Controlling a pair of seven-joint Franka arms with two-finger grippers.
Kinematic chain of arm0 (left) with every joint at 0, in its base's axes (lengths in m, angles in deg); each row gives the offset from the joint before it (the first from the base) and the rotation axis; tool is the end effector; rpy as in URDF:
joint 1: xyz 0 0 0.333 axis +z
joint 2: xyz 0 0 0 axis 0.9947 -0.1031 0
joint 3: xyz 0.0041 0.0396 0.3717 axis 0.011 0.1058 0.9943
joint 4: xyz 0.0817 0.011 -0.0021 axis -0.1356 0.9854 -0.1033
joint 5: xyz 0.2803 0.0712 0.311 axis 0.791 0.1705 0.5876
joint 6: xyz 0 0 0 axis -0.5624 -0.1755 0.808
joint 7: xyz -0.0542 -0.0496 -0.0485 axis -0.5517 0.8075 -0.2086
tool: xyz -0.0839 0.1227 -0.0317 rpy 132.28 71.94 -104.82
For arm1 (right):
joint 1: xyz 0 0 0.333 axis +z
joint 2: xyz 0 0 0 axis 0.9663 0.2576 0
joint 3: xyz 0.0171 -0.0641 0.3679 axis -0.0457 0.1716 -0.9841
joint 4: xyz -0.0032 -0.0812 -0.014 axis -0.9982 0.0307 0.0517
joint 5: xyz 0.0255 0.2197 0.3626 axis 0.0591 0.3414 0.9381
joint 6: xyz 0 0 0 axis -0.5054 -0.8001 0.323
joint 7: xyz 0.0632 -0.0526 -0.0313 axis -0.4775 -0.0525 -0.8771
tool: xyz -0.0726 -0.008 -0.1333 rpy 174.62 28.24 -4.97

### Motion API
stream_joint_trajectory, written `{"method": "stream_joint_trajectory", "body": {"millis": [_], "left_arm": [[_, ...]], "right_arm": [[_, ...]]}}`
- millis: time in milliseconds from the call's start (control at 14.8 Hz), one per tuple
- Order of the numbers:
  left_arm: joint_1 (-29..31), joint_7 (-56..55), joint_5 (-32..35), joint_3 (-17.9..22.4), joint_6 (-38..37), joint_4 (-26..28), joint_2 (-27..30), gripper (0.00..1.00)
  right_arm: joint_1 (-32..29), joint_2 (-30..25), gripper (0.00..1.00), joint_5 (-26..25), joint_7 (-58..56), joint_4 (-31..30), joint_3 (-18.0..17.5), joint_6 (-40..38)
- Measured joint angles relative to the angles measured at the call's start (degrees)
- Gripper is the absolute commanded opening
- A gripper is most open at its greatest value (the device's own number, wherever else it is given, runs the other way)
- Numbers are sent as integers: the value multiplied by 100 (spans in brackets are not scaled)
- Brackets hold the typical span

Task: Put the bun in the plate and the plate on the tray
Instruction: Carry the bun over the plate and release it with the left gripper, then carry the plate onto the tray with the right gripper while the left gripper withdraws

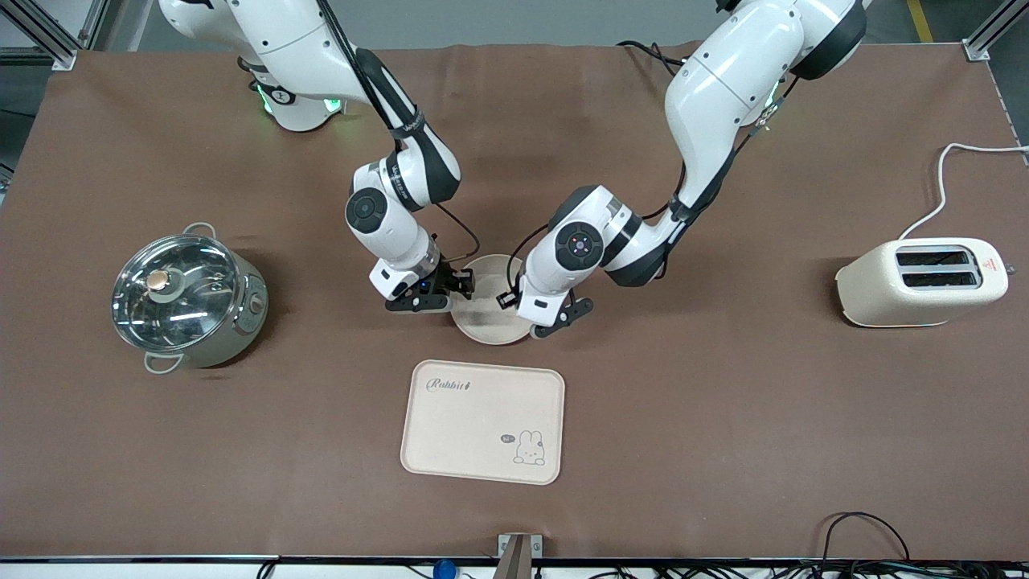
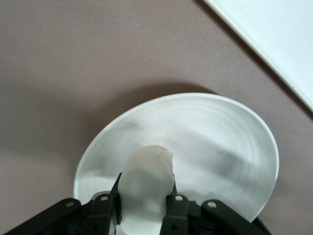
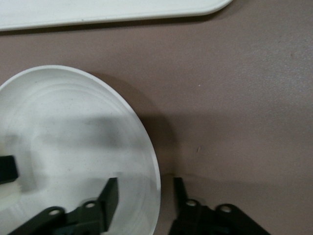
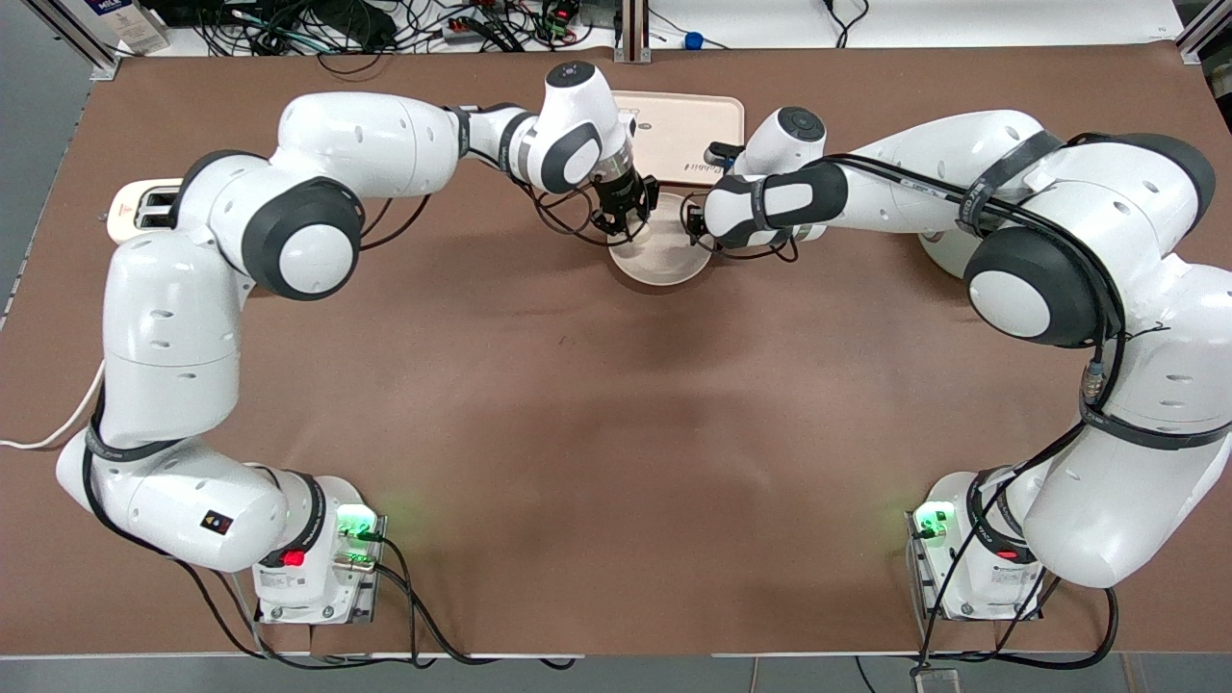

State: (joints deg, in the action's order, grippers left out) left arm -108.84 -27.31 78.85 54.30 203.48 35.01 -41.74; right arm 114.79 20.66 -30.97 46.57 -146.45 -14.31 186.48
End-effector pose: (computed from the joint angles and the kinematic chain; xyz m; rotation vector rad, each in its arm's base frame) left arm 0.5743 -0.5413 0.1747 2.7829 0.7671 -0.2683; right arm 0.5368 0.3934 0.1679 -2.8761 0.0671 -0.0782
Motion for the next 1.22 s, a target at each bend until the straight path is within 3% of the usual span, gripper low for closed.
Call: {"method": "stream_joint_trajectory", "body": {"millis": [68, 136, 407, 610, 881, 1220], "left_arm": [[-14, -15, 0, 0, 94, -6, -51, 93], [-26, -24, 0, 0, 141, -13, -81, 100], [-29, -29, 0, 0, 169, -147, -52, 100], [115, -29, 18, 51, -28, -299, 274, 100], [941, 235, 115, 128, -1273, -421, 1438, 100], [2124, 2228, 870, 151, -2811, -399, 2656, 100]], "right_arm": [[0, 3, 0, 1, 0, 0, 1, 0], [0, 7, 0, 1, 0, 0, 3, 0], [0, 20, 0, 22, -1, 27, 12, 24], [-1, 22, 0, 33, -1, 27, 12, 22], [-13, 21, 0, 90, -1, 163, 30, 25], [-379, 162, 0, 132, 30, 1081, 89, -151]]}}
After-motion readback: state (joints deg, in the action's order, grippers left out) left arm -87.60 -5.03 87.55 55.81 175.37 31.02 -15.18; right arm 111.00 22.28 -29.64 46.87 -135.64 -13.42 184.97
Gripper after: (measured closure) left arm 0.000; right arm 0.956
